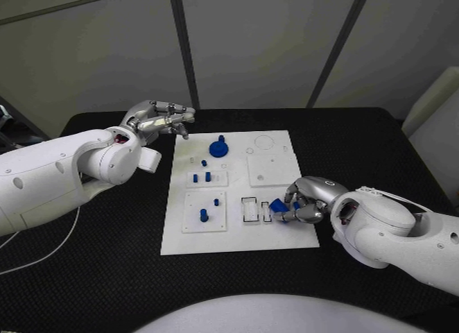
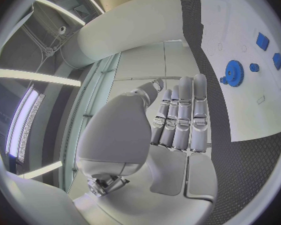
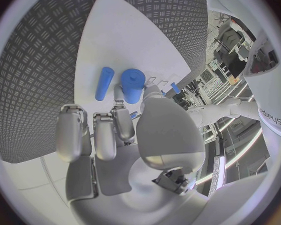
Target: Assemble the parts on the task board
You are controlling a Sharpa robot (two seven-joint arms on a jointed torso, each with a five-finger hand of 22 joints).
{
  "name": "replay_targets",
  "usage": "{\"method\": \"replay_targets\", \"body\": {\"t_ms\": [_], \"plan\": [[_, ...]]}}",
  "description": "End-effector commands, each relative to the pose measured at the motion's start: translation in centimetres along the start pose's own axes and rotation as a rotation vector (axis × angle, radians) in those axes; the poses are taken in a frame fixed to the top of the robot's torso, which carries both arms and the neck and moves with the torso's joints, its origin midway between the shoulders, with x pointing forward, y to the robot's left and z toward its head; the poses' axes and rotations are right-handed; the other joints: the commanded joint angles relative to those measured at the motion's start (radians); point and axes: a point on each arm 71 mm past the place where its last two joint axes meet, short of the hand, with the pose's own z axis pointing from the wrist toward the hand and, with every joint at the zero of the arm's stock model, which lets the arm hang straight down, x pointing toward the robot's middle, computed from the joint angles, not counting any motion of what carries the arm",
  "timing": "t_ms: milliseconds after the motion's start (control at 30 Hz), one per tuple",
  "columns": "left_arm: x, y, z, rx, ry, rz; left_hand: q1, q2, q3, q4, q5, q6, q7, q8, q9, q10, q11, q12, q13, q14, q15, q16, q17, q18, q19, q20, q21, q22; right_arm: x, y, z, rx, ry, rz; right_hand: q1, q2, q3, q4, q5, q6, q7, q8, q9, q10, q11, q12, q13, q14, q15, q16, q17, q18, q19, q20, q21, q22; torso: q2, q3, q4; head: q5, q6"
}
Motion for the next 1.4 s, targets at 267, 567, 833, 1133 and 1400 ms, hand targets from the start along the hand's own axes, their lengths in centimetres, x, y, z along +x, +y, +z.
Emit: {"method": "replay_targets", "body": {"t_ms": [267,567,833,1133,1400], "plan": [[0.2,-0.1,0.1,0.009,0.015,-0.002,-0.004,0.009,-0.005,-0.001,-0.002,-0.001,0.003,0.003,-0.001,-0.008,0.002,0.004,-0.002,-0.006,-0.001,-0.006,-0.001,-0.004,-0.002,0.006,-0.004,-0.001,-1.1,1.2,-1.4,-0.017,-0.123,0.141,0.02,0.013,-0.006,-0.003,0.025,0.011,-0.004,0.018,0.026,0.007,-0.01,0.004,0.008,0.086,-0.007,0.008,0.173,-0.01,0.009,-0.004,0.011,0.011,-0.001,-0.0014,0.0037,-0.002,0.003],[0.2,-0.1,0.1,0.009,0.014,-0.001,-0.004,0.009,-0.005,-0.001,-0.002,-0.001,0.003,0.003,-0.001,-0.008,0.002,0.004,-0.002,-0.006,-0.001,-0.006,-0.001,-0.004,-0.002,0.006,-0.004,-0.001,-0.9,2.9,-1.3,-0.051,-0.102,0.17,0.013,0.016,-0.014,0.003,0.028,0.014,-0.006,0.022,0.034,0.011,-0.012,0.006,0.011,0.086,-0.009,0.01,0.176,-0.011,0.011,-0.006,0.014,0.016,0.001,-0.0013,0.0017,0.002,0.007],[0.4,-0.1,0.2,0.009,0.018,-0.003,-0.004,0.009,-0.005,-0.001,-0.002,-0.001,0.003,0.003,-0.001,-0.008,0.002,0.004,-0.002,-0.006,-0.001,-0.006,-0.001,-0.004,-0.002,0.006,-0.004,-0.001,0.1,4.0,0.0,-0.064,-0.01,0.137,-0.025,0.032,-0.04,0.007,-0.009,0.018,-0.01,0.027,0.054,0.011,-0.015,-0.001,0.009,0.086,-0.011,0.008,0.175,-0.011,0.011,-0.009,0.015,0.018,0.001,-0.0015,0.0029,0.007,0.007],[0.5,-0.1,0.2,0.008,0.02,-0.003,-0.004,0.009,-0.005,-0.001,-0.002,-0.001,0.003,0.003,-0.001,-0.008,0.002,0.004,-0.002,-0.006,-0.001,-0.006,-0.001,-0.004,-0.002,0.006,-0.004,-0.001,0.5,4.6,1.1,-0.062,0.005,0.114,-0.058,0.045,-0.068,0.008,-0.035,0.029,-0.018,0.039,0.078,0.013,-0.021,-0.004,0.011,0.087,-0.016,0.009,0.177,-0.012,0.012,-0.013,0.016,0.021,0.002,-0.0008,0.0015,0.011,0.007],[0.5,-0.1,0.3,0.007,0.022,-0.004,-0.006,0.01,-0.006,0.0,-0.001,-0.001,0.003,0.004,-0.001,-0.01,0.002,0.005,-0.002,-0.007,0.0,-0.006,-0.002,-0.004,-0.002,0.006,-0.006,-0.002,0.5,4.8,1.6,-0.034,-0.002,0.119,-0.121,0.052,-0.121,0.008,-0.184,0.024,-0.021,0.047,0.111,0.013,-0.024,-0.01,0.012,0.086,-0.019,0.007,0.177,-0.012,0.011,-0.016,0.015,0.022,0.001,-0.0009,0.0003,0.013,0.004]]}}
